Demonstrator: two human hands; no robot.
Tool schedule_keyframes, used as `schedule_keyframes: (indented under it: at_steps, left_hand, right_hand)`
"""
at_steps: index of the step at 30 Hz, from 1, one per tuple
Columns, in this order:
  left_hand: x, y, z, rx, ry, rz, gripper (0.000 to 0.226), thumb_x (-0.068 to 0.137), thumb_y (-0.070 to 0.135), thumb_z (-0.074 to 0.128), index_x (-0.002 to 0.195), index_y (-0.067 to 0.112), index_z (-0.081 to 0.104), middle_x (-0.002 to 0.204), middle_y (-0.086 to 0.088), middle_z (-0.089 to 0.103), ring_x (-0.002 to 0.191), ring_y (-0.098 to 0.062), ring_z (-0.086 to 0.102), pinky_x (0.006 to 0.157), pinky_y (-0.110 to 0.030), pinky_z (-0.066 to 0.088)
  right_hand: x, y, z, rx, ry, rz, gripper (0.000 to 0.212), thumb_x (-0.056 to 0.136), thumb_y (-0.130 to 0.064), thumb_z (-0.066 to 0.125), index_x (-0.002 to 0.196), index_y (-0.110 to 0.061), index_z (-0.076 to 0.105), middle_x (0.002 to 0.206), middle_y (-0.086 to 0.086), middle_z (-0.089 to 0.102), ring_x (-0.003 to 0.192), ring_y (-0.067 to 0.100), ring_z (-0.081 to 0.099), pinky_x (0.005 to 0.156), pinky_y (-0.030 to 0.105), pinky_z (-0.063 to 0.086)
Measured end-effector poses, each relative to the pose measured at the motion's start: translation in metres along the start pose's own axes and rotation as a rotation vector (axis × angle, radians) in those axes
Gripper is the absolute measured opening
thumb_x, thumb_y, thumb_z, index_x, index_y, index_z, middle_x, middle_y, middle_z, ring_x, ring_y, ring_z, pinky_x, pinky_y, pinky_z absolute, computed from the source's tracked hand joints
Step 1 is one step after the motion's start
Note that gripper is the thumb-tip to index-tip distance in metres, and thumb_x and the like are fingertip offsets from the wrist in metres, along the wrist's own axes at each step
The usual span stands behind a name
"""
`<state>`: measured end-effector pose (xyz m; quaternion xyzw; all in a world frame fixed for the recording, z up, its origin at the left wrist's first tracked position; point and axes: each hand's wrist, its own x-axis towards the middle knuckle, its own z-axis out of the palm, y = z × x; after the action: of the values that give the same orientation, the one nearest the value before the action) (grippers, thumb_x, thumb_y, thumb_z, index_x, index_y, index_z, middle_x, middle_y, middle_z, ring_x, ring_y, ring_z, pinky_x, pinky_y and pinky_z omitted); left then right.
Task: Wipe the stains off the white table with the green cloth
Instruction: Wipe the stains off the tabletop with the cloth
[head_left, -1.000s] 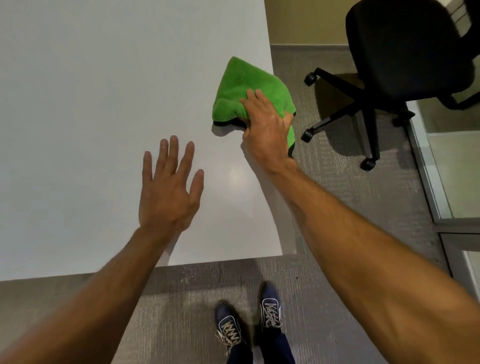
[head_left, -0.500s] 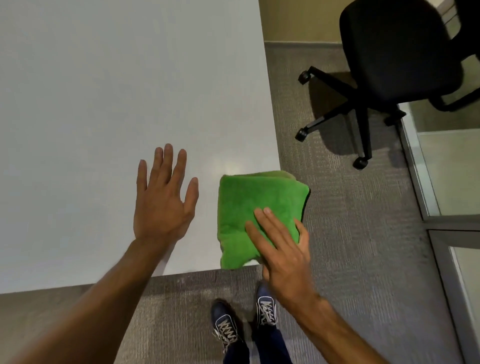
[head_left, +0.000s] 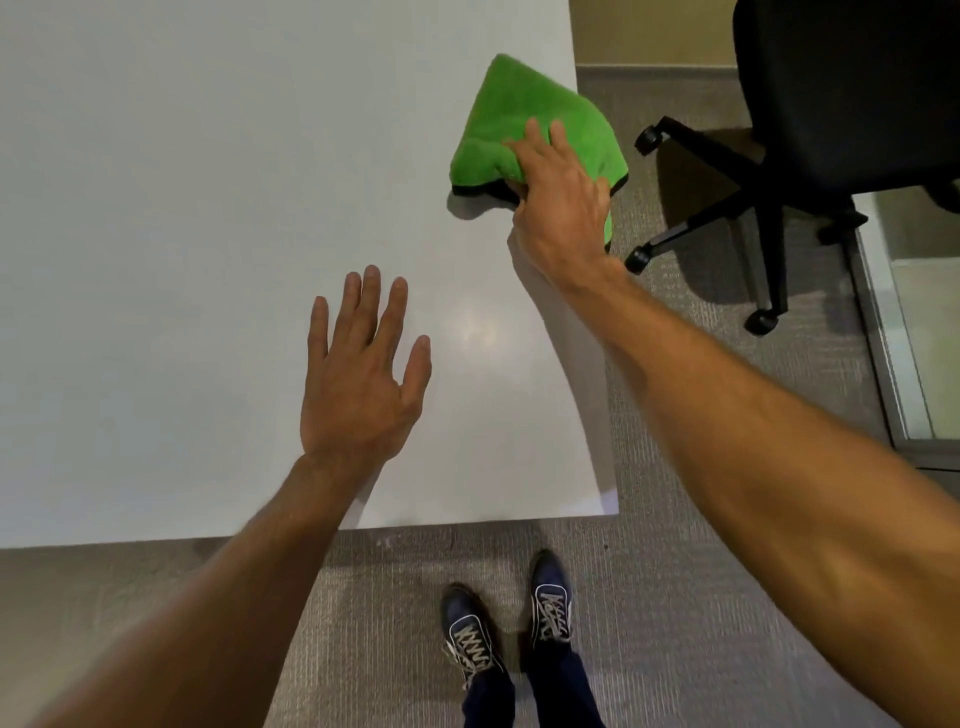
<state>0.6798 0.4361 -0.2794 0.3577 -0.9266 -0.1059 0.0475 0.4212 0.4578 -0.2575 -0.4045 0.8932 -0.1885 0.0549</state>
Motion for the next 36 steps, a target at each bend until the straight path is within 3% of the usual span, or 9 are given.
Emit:
schedule_keyframes:
  at_steps: [2, 5, 11, 15, 23, 26, 29, 32, 36]
  left_hand:
    - [0.0, 0.0, 0.0, -0.007, 0.006, 0.005, 0.061, 0.105, 0.049, 0.026, 0.16, 0.022, 0.014, 0.168, -0.001, 0.007, 0.155, -0.013, -0.002, 0.125, -0.048, 0.007]
    - [0.0, 0.0, 0.0, -0.012, 0.013, 0.012, 0.06, 0.105, 0.045, 0.029, 0.159, 0.021, 0.016, 0.168, -0.003, 0.009, 0.155, -0.014, 0.001, 0.125, -0.048, 0.008]
    - [0.0, -0.001, -0.001, -0.016, 0.011, 0.005, 0.055, 0.107, 0.037, 0.023, 0.159, 0.02, 0.017, 0.168, -0.003, 0.01, 0.155, -0.014, 0.001, 0.125, -0.049, 0.008]
    - [0.0, 0.0, -0.001, -0.007, 0.015, -0.001, 0.054, 0.107, 0.034, 0.025, 0.159, 0.019, 0.018, 0.167, -0.004, 0.011, 0.155, -0.015, 0.002, 0.125, -0.048, 0.009]
    - [-0.001, -0.001, 0.002, 0.02, 0.046, 0.007, 0.054, 0.108, 0.038, 0.022, 0.159, 0.02, 0.019, 0.167, -0.003, 0.014, 0.155, -0.015, 0.005, 0.125, -0.048, 0.01]
    - [0.0, -0.001, 0.005, 0.006, 0.056, 0.004, 0.054, 0.108, 0.039, 0.023, 0.159, 0.022, 0.019, 0.167, -0.002, 0.013, 0.155, -0.013, 0.003, 0.126, -0.046, 0.008]
    - [0.0, -0.002, 0.005, 0.007, 0.061, 0.015, 0.053, 0.108, 0.036, 0.026, 0.158, 0.02, 0.02, 0.167, -0.003, 0.015, 0.155, -0.014, 0.004, 0.125, -0.047, 0.009]
    - [0.0, -0.002, 0.003, 0.005, 0.071, 0.029, 0.053, 0.107, 0.034, 0.026, 0.158, 0.018, 0.023, 0.166, -0.005, 0.016, 0.155, -0.016, 0.006, 0.125, -0.048, 0.011]
    - [0.0, -0.002, 0.002, 0.021, 0.07, 0.041, 0.054, 0.107, 0.036, 0.023, 0.157, 0.016, 0.025, 0.166, -0.007, 0.018, 0.155, -0.017, 0.007, 0.124, -0.048, 0.011]
  right_hand:
    - [-0.023, -0.003, -0.003, 0.012, 0.017, -0.026, 0.051, 0.093, 0.003, 0.052, 0.14, -0.017, 0.054, 0.156, 0.006, 0.05, 0.149, 0.025, 0.04, 0.113, 0.075, 0.025]
    - [-0.092, -0.005, -0.011, -0.003, -0.03, -0.099, 0.063, 0.089, 0.001, 0.062, 0.149, -0.01, 0.048, 0.158, 0.007, 0.048, 0.152, 0.021, 0.036, 0.12, 0.074, 0.012]
    - [-0.254, 0.006, -0.017, -0.044, -0.061, -0.272, 0.069, 0.075, -0.005, 0.085, 0.14, -0.008, 0.061, 0.154, 0.006, 0.051, 0.149, 0.023, 0.042, 0.112, 0.08, 0.023]
    - [-0.228, 0.006, -0.009, -0.057, 0.006, -0.283, 0.072, 0.074, -0.002, 0.081, 0.142, -0.009, 0.059, 0.154, 0.005, 0.052, 0.147, 0.023, 0.044, 0.11, 0.083, 0.019]
    - [-0.046, -0.028, 0.012, -0.069, 0.008, -0.119, 0.058, 0.084, -0.001, 0.058, 0.139, -0.018, 0.056, 0.159, 0.001, 0.046, 0.152, 0.016, 0.035, 0.117, 0.079, 0.003]
    - [-0.024, -0.03, 0.01, -0.062, -0.007, -0.113, 0.047, 0.085, 0.003, 0.053, 0.128, -0.016, 0.059, 0.146, 0.001, 0.057, 0.14, 0.02, 0.051, 0.116, 0.079, 0.006]
    - [-0.054, -0.024, 0.004, -0.062, -0.035, -0.156, 0.043, 0.086, 0.0, 0.055, 0.126, -0.013, 0.056, 0.132, 0.004, 0.062, 0.122, 0.026, 0.063, 0.119, 0.073, 0.014]
    - [-0.127, -0.013, -0.007, -0.026, -0.067, -0.231, 0.065, 0.079, 0.001, 0.066, 0.142, -0.008, 0.052, 0.152, 0.01, 0.054, 0.145, 0.024, 0.048, 0.121, 0.072, 0.012]
    - [-0.247, -0.001, -0.016, 0.033, -0.107, -0.318, 0.075, 0.072, 0.003, 0.076, 0.143, -0.006, 0.054, 0.155, 0.011, 0.05, 0.15, 0.022, 0.04, 0.119, 0.074, 0.016]
